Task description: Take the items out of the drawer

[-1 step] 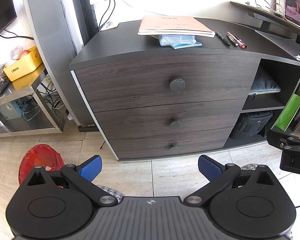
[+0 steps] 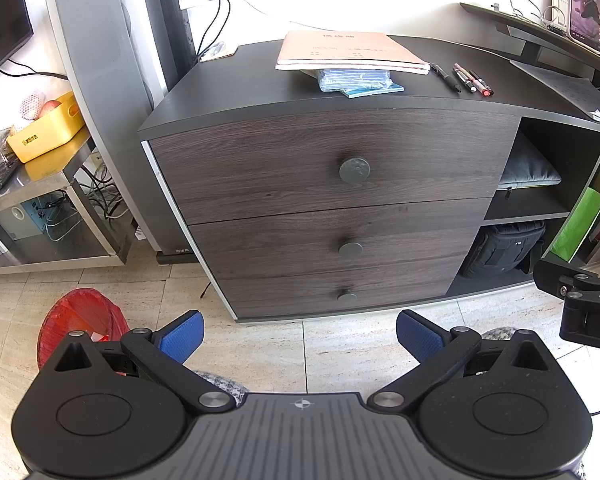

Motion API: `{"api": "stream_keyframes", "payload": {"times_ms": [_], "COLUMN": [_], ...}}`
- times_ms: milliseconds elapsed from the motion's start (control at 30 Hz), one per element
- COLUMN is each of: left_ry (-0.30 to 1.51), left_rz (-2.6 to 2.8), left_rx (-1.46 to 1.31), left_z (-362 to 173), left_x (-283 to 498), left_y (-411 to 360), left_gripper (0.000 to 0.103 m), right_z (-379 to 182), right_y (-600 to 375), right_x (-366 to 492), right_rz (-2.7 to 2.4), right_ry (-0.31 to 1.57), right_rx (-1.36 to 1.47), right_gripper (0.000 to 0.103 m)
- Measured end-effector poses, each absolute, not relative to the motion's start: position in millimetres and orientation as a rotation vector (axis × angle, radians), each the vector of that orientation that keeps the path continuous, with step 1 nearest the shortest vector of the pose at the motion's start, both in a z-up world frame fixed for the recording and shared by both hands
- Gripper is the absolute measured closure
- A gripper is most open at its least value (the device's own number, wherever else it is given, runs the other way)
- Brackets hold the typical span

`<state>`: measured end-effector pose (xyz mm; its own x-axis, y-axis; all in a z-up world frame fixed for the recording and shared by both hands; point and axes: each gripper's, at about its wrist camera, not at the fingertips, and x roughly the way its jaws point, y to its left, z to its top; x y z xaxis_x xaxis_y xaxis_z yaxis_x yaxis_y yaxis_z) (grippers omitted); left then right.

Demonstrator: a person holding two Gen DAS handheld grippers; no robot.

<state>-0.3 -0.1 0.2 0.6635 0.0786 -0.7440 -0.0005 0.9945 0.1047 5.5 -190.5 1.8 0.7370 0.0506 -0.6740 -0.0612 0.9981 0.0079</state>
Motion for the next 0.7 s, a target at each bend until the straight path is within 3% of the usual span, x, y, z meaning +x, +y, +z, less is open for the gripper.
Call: {"api": "stream_keyframes", "payload": {"times_ms": [700], "left_ry": [0.845], "left_rz": [0.051], "left_rx": [0.097], "left_z": [-0.1], "left_x": [-1.1], "left_y": [-2.6], "left_gripper": [0.001], "right_z": [2.6], "right_y": [-190.8], "right_x": [7.3], "right_rz": [0.063], "right_ry": [0.741], "right_rx": [-0.013], "right_gripper": [0.0]}}
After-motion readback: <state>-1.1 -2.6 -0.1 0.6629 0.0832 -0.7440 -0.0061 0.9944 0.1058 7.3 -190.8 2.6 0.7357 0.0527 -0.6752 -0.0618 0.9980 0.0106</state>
